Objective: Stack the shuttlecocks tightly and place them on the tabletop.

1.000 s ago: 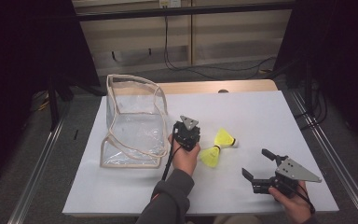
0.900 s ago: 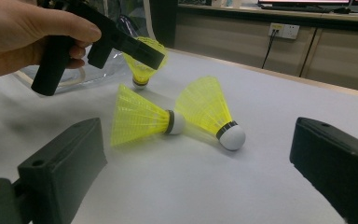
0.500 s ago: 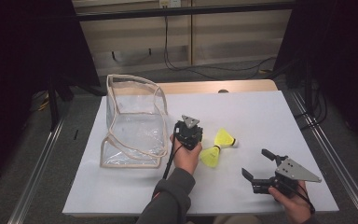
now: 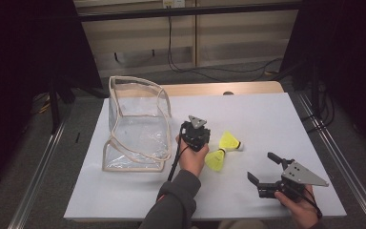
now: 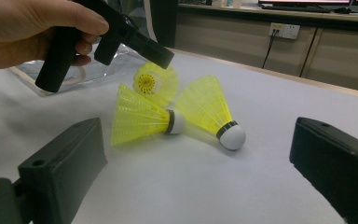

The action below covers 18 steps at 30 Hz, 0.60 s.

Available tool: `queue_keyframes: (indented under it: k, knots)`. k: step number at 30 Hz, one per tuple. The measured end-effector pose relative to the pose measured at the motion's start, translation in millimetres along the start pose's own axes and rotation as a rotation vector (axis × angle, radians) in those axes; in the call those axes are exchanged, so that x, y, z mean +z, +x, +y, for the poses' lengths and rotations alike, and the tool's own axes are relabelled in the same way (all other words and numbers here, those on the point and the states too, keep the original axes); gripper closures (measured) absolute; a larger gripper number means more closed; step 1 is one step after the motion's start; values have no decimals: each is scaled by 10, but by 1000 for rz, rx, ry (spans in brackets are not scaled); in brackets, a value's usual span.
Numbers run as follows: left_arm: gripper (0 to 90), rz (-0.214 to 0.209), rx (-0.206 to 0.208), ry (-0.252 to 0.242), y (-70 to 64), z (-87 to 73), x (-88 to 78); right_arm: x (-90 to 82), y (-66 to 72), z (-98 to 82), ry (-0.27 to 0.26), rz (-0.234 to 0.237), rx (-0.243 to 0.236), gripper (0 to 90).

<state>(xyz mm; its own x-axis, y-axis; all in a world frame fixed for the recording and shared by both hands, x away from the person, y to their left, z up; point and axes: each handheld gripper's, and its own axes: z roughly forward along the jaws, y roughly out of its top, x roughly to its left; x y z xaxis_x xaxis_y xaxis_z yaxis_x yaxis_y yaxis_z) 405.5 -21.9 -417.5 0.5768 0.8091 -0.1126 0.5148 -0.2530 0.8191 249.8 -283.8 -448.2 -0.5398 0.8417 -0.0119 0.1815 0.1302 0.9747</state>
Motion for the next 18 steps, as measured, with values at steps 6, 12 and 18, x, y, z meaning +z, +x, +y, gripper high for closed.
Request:
queue_keyframes:
  k: [6, 12, 18]
  knots:
    - [851, -8, 14, 6, -7, 9, 18, 2, -3, -2, -1, 4, -3, 27]
    - [827, -17, 18, 3, -10, 18, 19, 3, -4, -3, -1, 3, -2, 27]
    - [801, -35, 20, -5, -21, 41, -6, 2, -2, -3, 0, 5, -3, 27]
